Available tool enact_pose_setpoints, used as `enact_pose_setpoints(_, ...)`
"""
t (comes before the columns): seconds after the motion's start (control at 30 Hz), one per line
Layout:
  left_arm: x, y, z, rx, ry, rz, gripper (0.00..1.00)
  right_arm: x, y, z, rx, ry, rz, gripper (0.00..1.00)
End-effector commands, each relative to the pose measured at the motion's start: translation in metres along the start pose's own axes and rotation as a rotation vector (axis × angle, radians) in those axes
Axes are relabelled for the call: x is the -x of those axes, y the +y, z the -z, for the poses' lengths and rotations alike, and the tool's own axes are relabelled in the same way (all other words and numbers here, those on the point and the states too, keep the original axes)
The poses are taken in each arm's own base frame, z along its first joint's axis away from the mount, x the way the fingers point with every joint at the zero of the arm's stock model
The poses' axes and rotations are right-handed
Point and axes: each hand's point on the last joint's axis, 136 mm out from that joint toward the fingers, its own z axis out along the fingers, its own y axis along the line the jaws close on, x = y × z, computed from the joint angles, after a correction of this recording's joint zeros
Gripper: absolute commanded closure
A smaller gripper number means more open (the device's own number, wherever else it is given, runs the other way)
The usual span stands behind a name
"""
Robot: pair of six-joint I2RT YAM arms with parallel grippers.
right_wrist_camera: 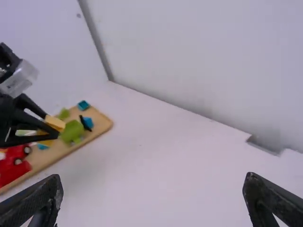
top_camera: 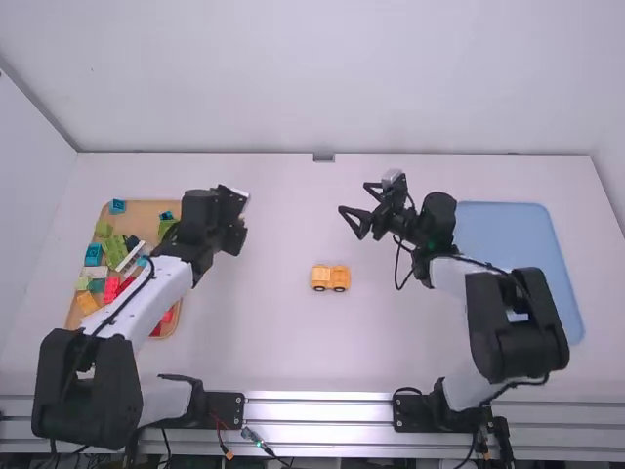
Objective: Assemble lego blocks to make yellow taxi
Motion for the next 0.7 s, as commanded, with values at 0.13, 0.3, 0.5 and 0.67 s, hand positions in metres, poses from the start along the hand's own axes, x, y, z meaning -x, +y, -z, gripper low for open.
enact_pose_setpoints(0.13, 0.037, -0.078, 0.014, -0.303, -0.179, -0.138, 0.98, -0.023, 0.006, -0.012, 0.111, -0.020, -0.254, 0.01)
enact_pose_setpoints(0.3, 0.054, -0.100, 0.010, -0.347, -0.269, -0.174, 0.98, -0.024, 0.015, -0.019, 0.152, -0.061, -0.298, 0.01)
enact_pose_setpoints(0.5, 0.058, -0.120, -0.005, -0.376, -0.313, -0.205, 0.98, -0.028, 0.022, -0.029, 0.146, -0.054, -0.290, 0.01)
enact_pose_setpoints(0.67, 0.062, -0.122, -0.011, -0.383, -0.326, -0.169, 0.98, -0.029, 0.025, -0.030, 0.150, -0.052, -0.294, 0.01)
